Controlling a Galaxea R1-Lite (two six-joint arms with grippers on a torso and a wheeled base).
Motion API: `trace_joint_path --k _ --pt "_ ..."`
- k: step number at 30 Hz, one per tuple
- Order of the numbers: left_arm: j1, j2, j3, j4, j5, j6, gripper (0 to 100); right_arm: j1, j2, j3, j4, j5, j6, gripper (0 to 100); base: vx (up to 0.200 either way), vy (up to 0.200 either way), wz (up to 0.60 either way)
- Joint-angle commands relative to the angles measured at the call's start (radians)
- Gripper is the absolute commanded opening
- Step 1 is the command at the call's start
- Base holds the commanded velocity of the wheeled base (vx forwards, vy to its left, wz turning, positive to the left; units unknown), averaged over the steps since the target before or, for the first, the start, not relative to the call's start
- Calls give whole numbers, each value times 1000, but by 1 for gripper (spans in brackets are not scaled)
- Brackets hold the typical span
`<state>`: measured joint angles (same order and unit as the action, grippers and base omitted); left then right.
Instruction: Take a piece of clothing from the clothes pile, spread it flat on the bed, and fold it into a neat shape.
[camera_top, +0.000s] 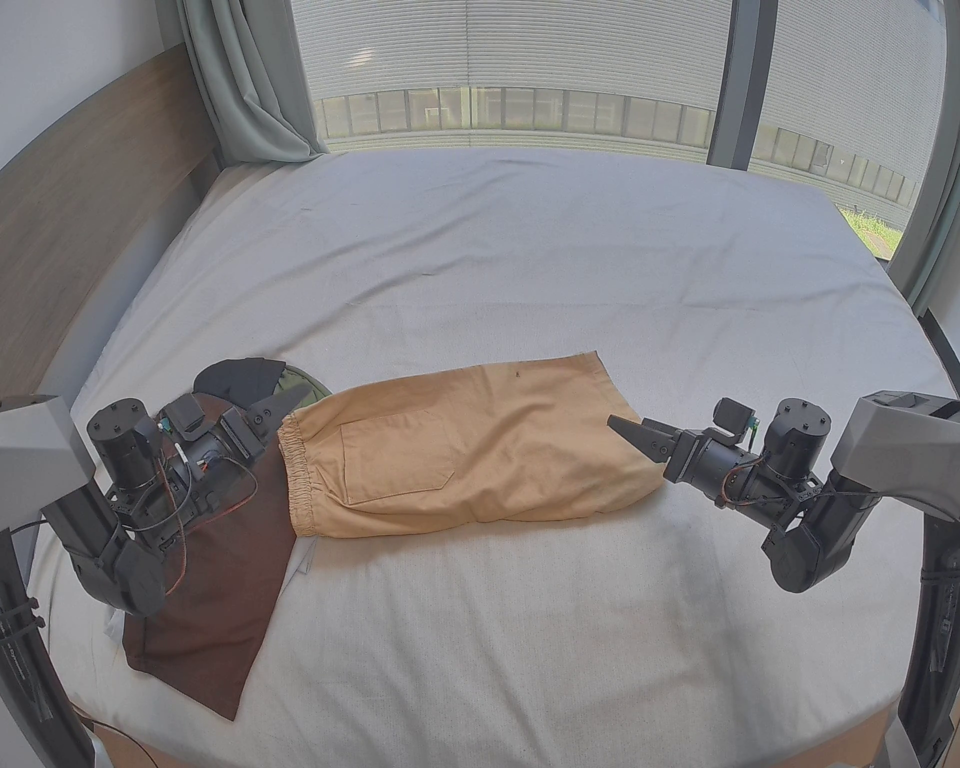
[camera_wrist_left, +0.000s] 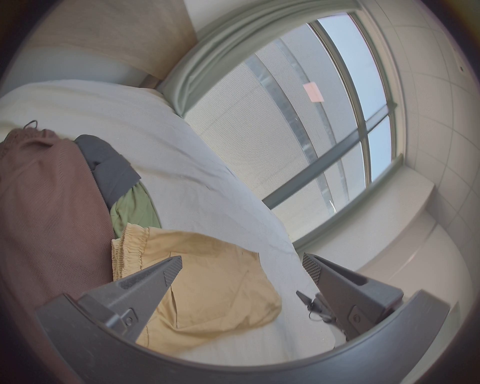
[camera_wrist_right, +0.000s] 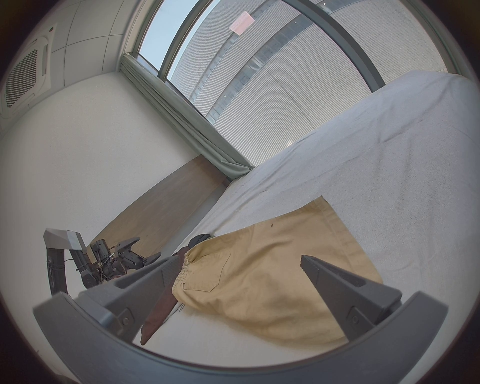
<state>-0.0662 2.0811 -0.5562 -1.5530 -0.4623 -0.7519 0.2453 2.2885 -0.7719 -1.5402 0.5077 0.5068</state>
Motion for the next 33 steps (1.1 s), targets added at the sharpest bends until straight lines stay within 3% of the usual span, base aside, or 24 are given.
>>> trace_joint_path --k 1,5,18,28,33 --pt "-11 -47 56 -1 -33 82 100 15 -20 25 0 0 1 100 0 0 0" --pt "-12 -38 84 -1 -38 194 100 23 -14 26 0 0 1 100 0 0 0" --pt "-9 36 125 -1 -38 410 100 29 -9 49 0 0 2 100 0 0 0" --pt "14 57 131 -1 -33 637 100 38 2 49 0 0 2 100 0 0 0" --pt "25 48 130 -1 -39 689 100 46 2 52 0 -9 7 100 0 0 0"
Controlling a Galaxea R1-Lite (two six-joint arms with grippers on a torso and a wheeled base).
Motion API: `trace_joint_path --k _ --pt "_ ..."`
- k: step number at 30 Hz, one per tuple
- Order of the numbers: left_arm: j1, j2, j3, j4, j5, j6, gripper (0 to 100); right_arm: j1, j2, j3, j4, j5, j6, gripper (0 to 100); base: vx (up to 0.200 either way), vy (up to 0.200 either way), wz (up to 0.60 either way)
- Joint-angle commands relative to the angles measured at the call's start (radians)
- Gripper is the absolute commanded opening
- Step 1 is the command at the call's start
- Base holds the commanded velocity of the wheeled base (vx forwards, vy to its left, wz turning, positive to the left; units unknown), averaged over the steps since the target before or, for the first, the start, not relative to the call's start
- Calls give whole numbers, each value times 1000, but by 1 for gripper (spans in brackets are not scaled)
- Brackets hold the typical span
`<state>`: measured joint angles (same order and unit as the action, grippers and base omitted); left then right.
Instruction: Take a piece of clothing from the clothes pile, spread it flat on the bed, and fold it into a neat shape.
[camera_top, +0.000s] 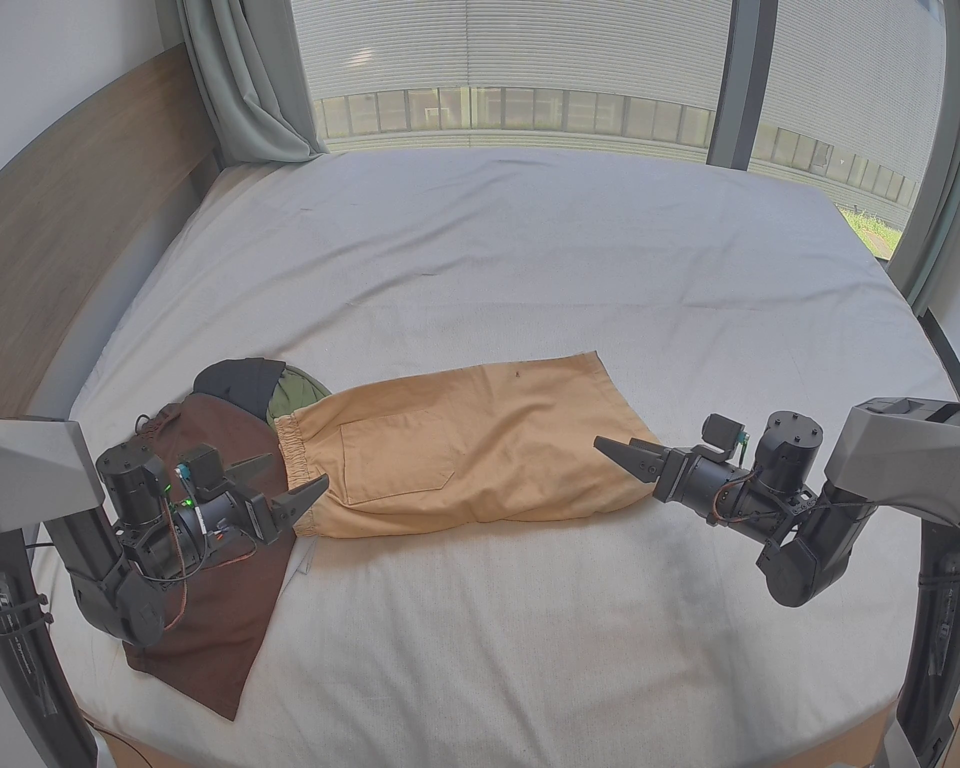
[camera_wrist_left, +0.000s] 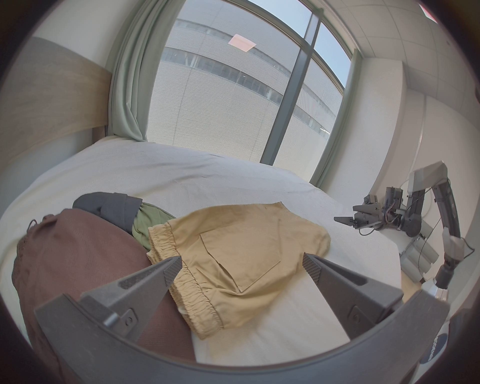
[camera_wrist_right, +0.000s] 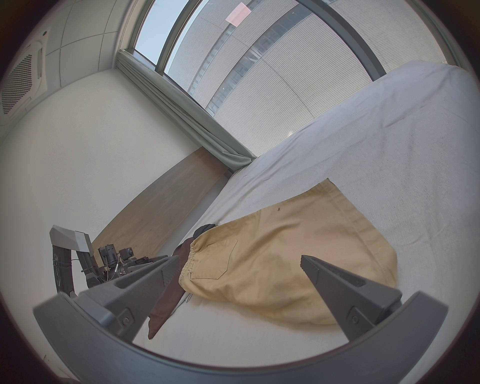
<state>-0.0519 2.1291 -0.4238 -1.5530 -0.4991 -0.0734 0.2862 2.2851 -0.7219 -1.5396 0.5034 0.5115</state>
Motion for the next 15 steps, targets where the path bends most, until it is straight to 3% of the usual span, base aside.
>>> trace_joint_path --k 1,15 --pt "14 0 -3 -1 -4 20 100 10 7 1 -1 -13 10 100 0 0 0" --pt "34 5 -7 -1 -27 34 100 42 106 7 -1 -42 42 100 0 0 0"
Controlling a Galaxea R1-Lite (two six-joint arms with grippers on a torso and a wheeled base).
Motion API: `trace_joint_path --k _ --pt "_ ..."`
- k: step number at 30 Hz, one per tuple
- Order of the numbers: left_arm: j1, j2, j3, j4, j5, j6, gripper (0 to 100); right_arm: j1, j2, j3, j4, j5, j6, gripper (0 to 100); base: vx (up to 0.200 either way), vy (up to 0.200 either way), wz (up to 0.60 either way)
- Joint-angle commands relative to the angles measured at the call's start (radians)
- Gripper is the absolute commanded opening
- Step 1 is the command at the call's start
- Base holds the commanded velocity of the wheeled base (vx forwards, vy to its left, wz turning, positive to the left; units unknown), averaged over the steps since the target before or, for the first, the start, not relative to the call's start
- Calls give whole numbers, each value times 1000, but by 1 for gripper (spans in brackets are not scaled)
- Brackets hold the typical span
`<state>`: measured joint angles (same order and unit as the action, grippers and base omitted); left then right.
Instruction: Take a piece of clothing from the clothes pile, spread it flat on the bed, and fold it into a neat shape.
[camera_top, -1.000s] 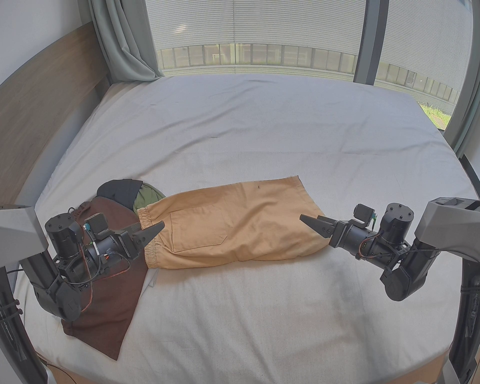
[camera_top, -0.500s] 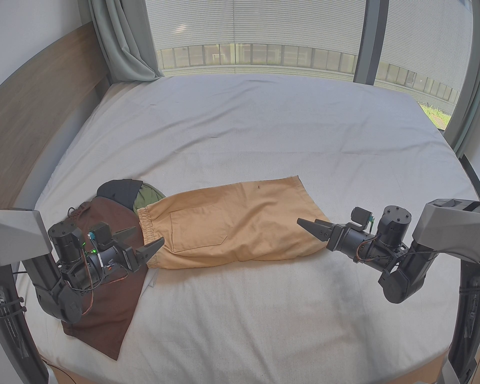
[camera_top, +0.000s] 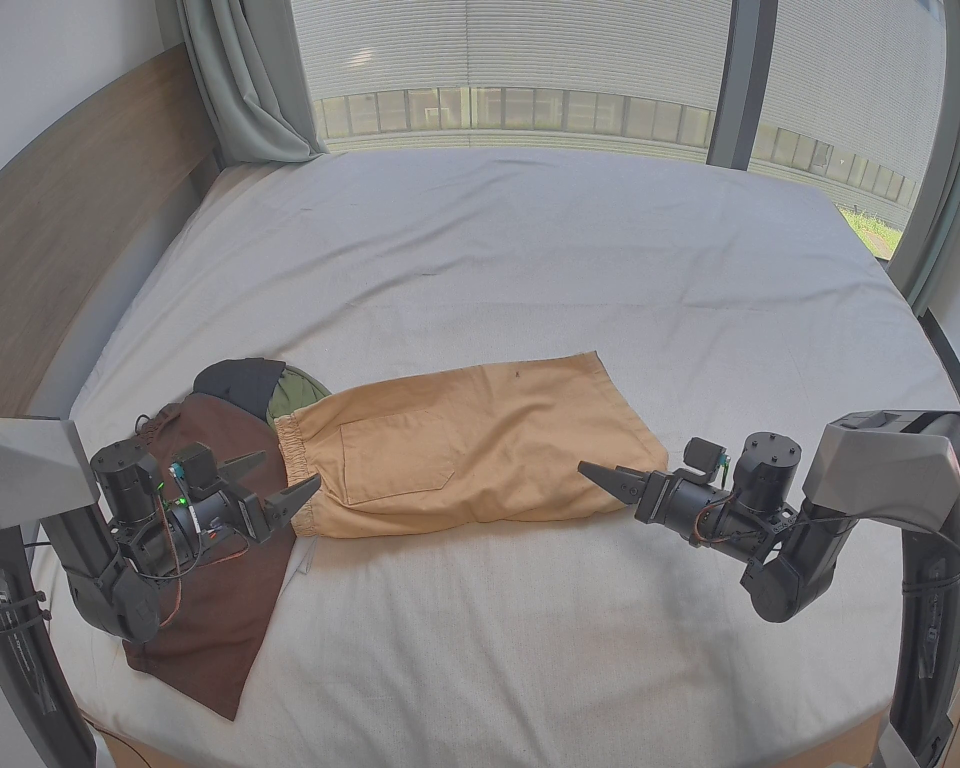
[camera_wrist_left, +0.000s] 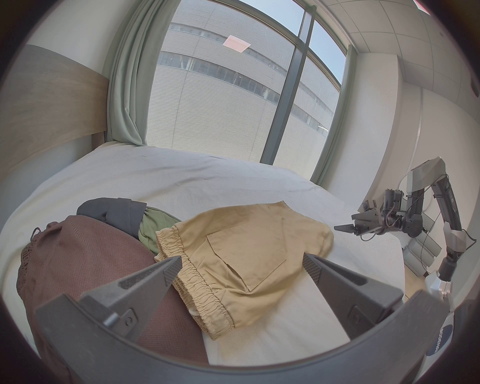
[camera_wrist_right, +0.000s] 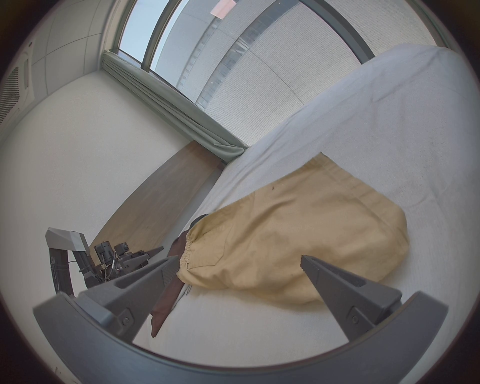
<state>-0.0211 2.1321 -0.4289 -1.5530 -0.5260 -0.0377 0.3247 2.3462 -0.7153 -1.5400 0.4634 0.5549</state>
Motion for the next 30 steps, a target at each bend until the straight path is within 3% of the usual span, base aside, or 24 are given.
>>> trace_joint_path --k 1,25,30 --pt "3 3 -2 -1 0 -2 100 4 50 2 0 -2 -1 100 0 0 0" --pt "1 8 -2 -1 1 -5 100 24 171 -18 0 -3 -1 100 0 0 0" --pt "-3 9 1 -1 1 -5 100 33 222 -62 0 -31 0 100 0 0 0"
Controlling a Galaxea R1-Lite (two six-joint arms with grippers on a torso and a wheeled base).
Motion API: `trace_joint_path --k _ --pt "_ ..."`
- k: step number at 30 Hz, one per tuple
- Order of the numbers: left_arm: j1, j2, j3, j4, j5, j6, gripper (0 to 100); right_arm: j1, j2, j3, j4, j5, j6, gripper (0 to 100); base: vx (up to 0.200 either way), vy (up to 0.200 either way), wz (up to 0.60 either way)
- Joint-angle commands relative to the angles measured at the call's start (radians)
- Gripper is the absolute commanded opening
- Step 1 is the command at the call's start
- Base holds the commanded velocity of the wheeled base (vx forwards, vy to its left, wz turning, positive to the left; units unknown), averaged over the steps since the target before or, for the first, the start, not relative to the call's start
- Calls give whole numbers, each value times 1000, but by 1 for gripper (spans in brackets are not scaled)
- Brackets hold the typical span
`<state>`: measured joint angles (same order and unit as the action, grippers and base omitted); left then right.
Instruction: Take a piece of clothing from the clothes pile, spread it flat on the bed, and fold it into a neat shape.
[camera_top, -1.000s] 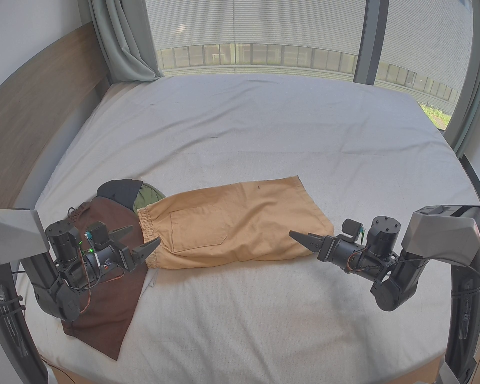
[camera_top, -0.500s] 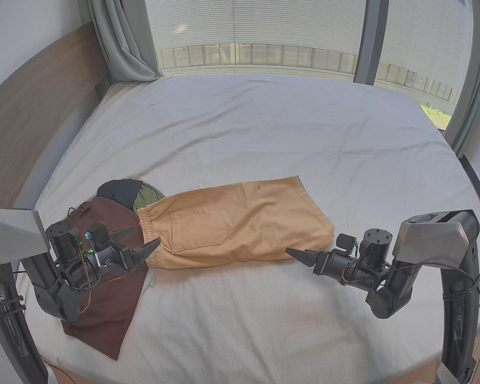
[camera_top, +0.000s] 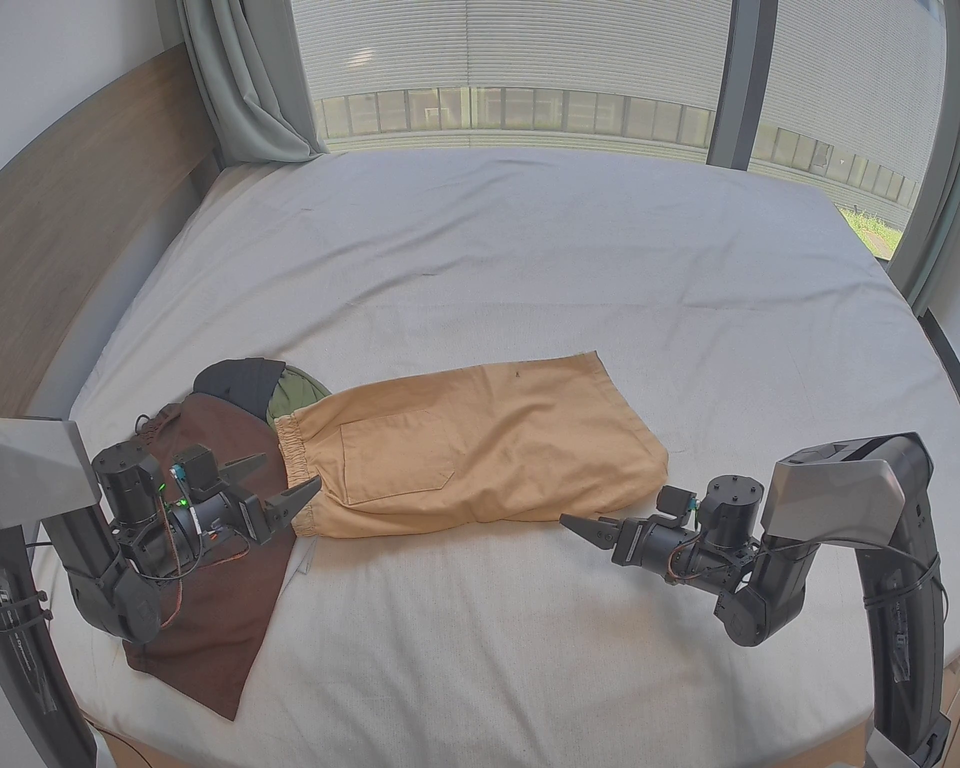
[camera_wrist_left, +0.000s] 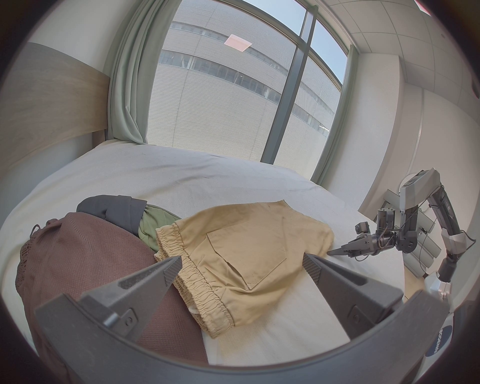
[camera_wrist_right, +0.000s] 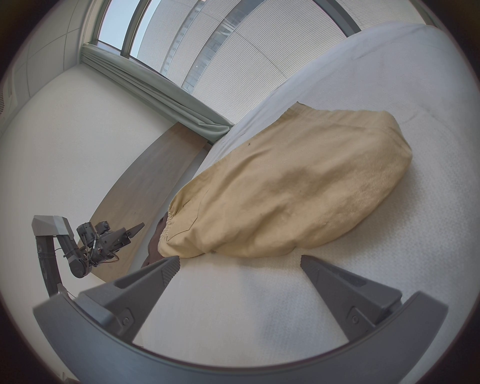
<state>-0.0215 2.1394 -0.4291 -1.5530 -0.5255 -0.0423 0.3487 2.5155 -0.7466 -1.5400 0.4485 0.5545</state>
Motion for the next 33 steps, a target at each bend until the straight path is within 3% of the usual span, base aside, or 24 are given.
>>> trace_joint_path --k 1,6,13,33 --pt "-3 2 1 -1 1 -1 100 9 68 -40 0 -22 1 100 0 0 0" --pt "-8 5 3 -1 1 -1 100 16 109 -111 0 -27 10 100 0 0 0" --pt "-8 11 1 -1 1 -1 100 36 121 -181 -2 -76 104 100 0 0 0" --pt "-8 24 -2 -1 -1 -1 100 64 204 -335 -5 -172 113 100 0 0 0"
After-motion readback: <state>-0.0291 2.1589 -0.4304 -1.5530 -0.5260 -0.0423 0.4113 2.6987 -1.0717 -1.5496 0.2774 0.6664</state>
